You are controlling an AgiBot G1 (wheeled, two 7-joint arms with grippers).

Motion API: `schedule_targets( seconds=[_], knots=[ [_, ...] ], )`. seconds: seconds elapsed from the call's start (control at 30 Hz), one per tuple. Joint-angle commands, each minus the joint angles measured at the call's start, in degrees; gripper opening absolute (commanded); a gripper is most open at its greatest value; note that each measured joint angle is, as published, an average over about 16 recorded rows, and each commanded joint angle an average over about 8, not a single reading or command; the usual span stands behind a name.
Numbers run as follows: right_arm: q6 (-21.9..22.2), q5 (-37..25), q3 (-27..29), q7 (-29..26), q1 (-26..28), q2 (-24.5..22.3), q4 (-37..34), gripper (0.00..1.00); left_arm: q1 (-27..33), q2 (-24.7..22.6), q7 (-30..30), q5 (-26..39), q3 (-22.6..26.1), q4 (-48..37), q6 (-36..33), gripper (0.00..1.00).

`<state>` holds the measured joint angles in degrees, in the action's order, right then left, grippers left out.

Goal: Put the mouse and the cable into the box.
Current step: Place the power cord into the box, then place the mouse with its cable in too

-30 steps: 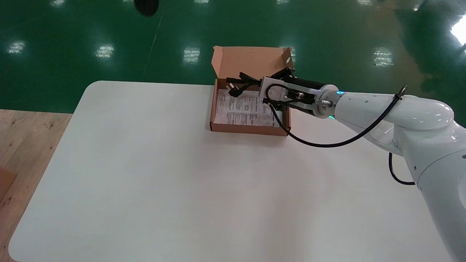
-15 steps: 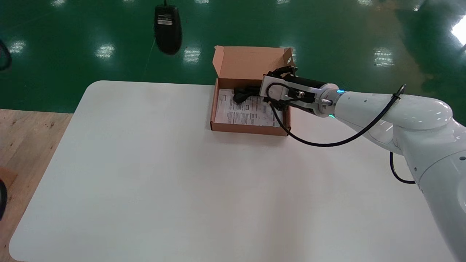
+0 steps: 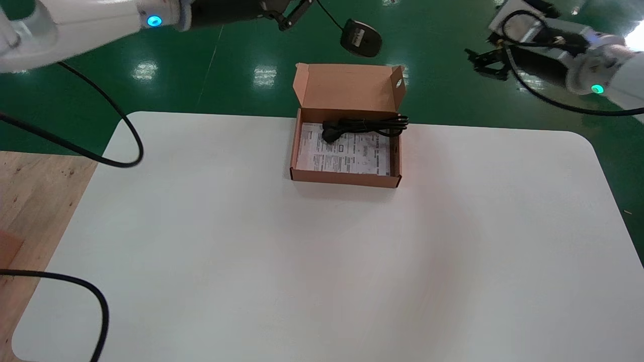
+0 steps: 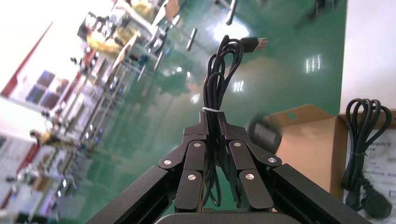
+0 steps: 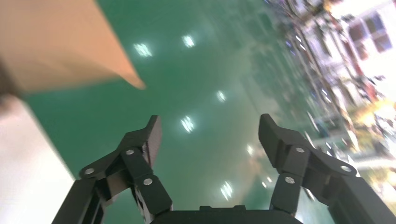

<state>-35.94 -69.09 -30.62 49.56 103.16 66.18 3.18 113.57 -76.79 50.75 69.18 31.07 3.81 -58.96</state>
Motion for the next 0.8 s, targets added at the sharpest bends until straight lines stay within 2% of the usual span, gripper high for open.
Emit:
schedule_targets(
  seconds=[0.03,0.17,0.37,0.8],
  knots=[
    [-0.6,0.6,0.4,0.1,1.1,-2.2,-0.7,1.0,-1.9,-1.4,0.2,-0.8,-0.7,-0.2,2.4,0.0],
    [-0.1,0.5,0.5,0.9,1.4,-5.3,-1.9,1.0,-7.0,-1.9,-1.6,-2.4,0.1,4.7,4.3,0.0],
    [0.1,0.1,0.2,1.7,0.3,-8.3,-3.5,1.0,-13.5,-1.9,-6.4,-4.8,4.7,11.3,6.0,0.0],
    [-2.5,-0.7,-0.4,1.6,-1.1,-10.6,-3.7,1.0,-17.1,-1.7,-12.5,-9.0,13.2,14.7,9.4,0.0]
  ],
)
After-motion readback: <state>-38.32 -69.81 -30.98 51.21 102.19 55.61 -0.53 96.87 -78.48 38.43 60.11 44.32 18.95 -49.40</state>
